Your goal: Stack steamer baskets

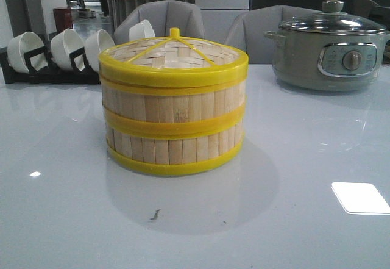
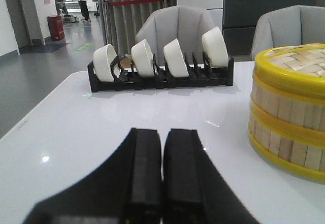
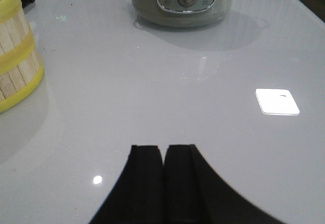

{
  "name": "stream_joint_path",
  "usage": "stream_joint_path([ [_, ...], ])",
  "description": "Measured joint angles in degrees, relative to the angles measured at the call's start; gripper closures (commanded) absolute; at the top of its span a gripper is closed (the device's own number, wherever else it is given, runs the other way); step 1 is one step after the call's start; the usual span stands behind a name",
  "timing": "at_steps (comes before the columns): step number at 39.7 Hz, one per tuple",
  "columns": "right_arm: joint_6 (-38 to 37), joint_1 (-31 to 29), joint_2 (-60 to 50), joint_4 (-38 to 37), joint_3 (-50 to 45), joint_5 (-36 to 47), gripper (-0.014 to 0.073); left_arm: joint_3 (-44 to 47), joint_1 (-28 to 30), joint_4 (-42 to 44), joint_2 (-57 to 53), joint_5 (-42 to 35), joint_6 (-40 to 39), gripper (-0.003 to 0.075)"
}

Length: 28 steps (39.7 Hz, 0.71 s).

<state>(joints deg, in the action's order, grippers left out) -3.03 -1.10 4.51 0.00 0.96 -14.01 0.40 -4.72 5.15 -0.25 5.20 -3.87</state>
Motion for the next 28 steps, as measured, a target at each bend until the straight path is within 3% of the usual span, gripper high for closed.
stream_joint_path([
  [6,0.0,0.0,-4.8,0.0,-2.4,0.1,0.0540,0.0,0.0,0.0,0.0,0.0,0.0,0.0631],
  [28,0.0,0.0,-5.1,0.0,-2.7,-0.9,0.0540,0.0,0.0,0.0,0.0,-0.1,0.0,0.0631],
])
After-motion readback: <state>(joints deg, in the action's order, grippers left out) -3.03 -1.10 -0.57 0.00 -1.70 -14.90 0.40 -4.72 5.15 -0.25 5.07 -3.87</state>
